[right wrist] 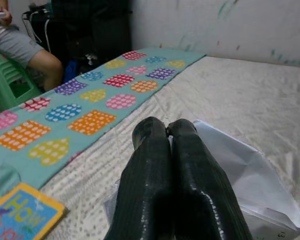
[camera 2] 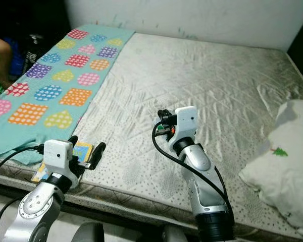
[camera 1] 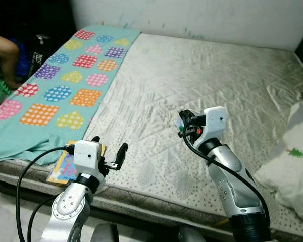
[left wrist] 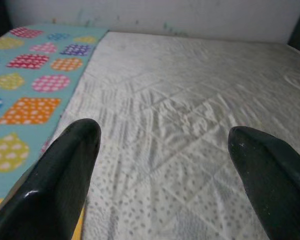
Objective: Clean up the room
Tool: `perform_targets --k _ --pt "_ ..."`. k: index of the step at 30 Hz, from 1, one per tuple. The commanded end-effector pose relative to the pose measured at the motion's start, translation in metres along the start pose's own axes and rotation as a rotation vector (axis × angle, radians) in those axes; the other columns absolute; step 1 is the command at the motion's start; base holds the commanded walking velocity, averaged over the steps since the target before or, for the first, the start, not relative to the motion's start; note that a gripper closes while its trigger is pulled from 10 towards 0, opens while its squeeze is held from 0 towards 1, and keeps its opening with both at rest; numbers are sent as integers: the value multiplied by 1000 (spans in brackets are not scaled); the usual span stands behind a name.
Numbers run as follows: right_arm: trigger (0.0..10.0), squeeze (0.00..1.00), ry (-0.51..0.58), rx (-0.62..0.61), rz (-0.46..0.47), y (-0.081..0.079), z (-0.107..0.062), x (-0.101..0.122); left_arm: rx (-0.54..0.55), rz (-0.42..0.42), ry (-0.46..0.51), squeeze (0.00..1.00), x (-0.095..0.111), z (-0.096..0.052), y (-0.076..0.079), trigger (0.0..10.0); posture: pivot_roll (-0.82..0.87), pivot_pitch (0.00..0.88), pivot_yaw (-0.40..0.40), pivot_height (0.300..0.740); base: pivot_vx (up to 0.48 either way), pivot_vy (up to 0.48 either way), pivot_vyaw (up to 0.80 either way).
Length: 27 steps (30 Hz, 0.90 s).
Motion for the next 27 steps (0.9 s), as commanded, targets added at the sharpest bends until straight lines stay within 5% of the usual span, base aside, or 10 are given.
perform_targets --k 1,27 --pt "10000 0 9 -7 -5 1 1 4 -12 9 -3 0 0 0 2 10000 81 5 -42 740 0 0 0" --pt "10000 0 -5 -79 13 17 -7 -3 14 -12 -33 0 -8 1 2 10000 66 5 -40 740 0 0 0"
Point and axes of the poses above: a point about 5 cm out from each wrist's last joint towards the gripper, its own z axis pointing out of the wrist towards the gripper, its own x axis along the axis of the wrist's last joint, y = z × x, the point moved 6 cm from there along z, pointing out of the wrist towards the gripper, and after that the axes turned 14 degrees about z, right-handed, at the moved point
